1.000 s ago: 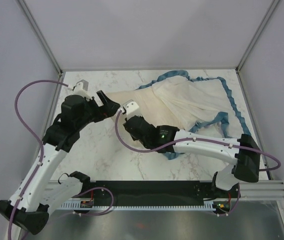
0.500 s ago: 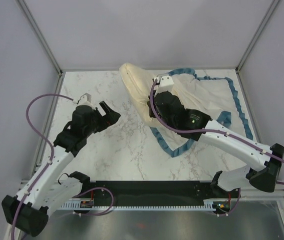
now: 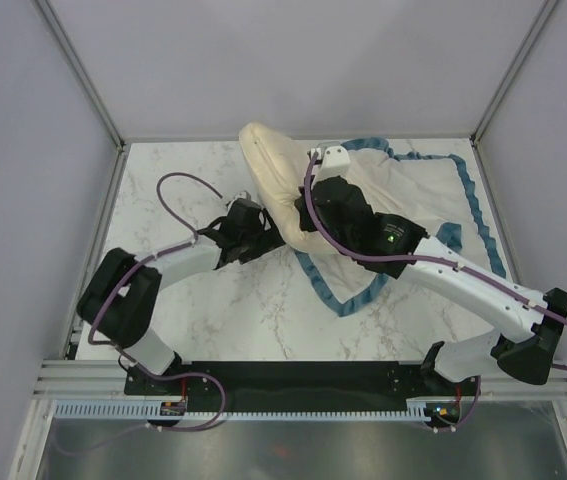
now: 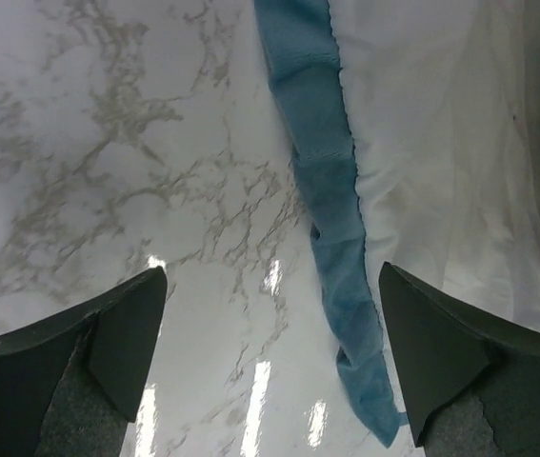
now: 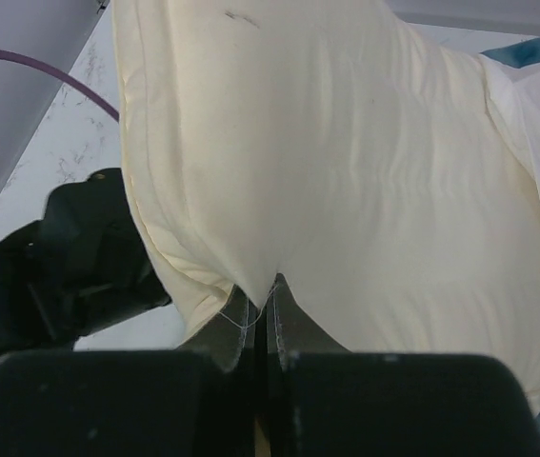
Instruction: Put the pillow into the pillowcase
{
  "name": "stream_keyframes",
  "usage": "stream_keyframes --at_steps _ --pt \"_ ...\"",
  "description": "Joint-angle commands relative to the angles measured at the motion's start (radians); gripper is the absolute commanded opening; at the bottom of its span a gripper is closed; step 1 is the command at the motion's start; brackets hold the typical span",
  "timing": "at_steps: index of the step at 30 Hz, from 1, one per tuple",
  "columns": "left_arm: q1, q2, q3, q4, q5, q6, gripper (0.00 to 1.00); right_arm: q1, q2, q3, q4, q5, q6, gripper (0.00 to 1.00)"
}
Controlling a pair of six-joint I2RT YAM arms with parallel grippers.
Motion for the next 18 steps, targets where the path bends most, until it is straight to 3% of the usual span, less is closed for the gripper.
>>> stream_keyframes --at_steps 1,12,15,17,18 --pt "-0.02 0.128 0.102 0.099 0.024 -0.052 1.0 -0.008 -0.034 0.071 0.089 0.009 0.027 0.0" --pt "-0.04 0.42 0.305 0.122 0.101 -0.096 0.97 -0.013 -0.051 0.078 0.092 -0.012 0.036 0.0" --pt "-0.052 0.509 0.349 0.134 0.131 -0.136 0.9 -0.016 -0.07 0.067 0.092 -0.012 0.04 0.0" --pt "-0.064 0.559 0.381 0.163 0.125 -0.147 0.81 -0.017 -0.083 0.061 0.091 -0.017 0.04 0.0" --pt "-0.075 0.573 0.4 0.203 0.121 -0.148 0.72 -0.017 -0.094 0.058 0.091 -0.018 0.04 0.0"
